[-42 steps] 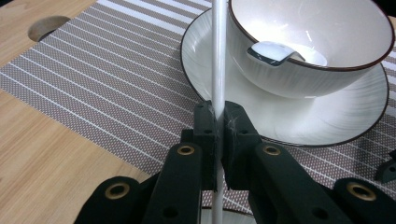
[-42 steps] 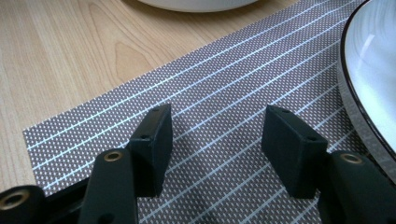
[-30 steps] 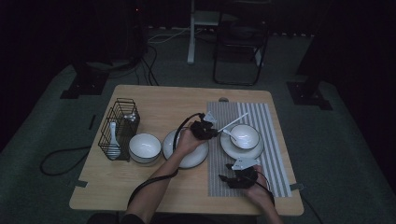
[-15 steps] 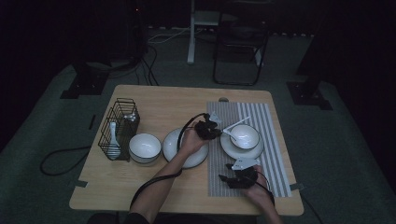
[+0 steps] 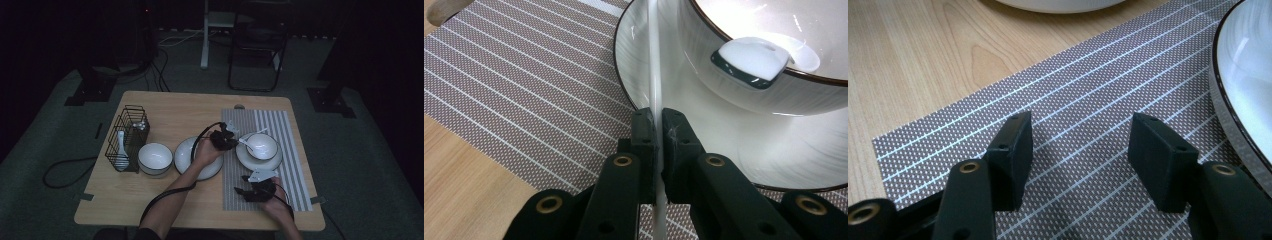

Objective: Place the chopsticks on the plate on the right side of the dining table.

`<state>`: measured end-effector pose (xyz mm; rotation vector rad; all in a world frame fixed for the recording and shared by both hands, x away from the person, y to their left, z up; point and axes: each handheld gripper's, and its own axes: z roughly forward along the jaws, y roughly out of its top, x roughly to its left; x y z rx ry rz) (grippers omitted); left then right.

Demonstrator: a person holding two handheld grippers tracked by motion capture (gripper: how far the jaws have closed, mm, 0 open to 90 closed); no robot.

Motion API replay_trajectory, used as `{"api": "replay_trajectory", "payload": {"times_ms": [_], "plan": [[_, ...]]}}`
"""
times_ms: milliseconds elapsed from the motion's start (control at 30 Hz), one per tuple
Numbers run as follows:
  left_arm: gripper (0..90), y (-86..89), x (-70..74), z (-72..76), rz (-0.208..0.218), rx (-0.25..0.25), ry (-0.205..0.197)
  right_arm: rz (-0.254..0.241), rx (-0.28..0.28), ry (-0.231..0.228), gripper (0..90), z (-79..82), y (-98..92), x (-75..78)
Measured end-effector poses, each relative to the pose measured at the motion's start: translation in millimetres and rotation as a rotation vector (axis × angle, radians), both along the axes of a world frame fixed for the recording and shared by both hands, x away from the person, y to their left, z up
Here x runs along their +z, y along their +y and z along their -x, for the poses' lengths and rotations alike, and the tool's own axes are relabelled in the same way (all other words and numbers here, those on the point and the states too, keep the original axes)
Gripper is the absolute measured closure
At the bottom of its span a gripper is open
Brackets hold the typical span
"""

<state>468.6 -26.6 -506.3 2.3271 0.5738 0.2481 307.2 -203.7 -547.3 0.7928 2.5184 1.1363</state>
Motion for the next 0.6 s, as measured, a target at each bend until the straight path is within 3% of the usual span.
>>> {"api": "replay_trajectory", "payload": {"times_ms": [367, 600], "plan": [[85.3, 1.8, -1.6, -0.3, -0.003, -0.011, 0.004, 0.001, 0.0, -0.001, 43.2, 0.1, 0.0, 0.0], [80.4, 8.4, 1.1, 1.1, 0.022, -0.017, 0.014, 0.0, 0.0, -0.001, 43.2, 0.0, 0.0, 0.0]]}}
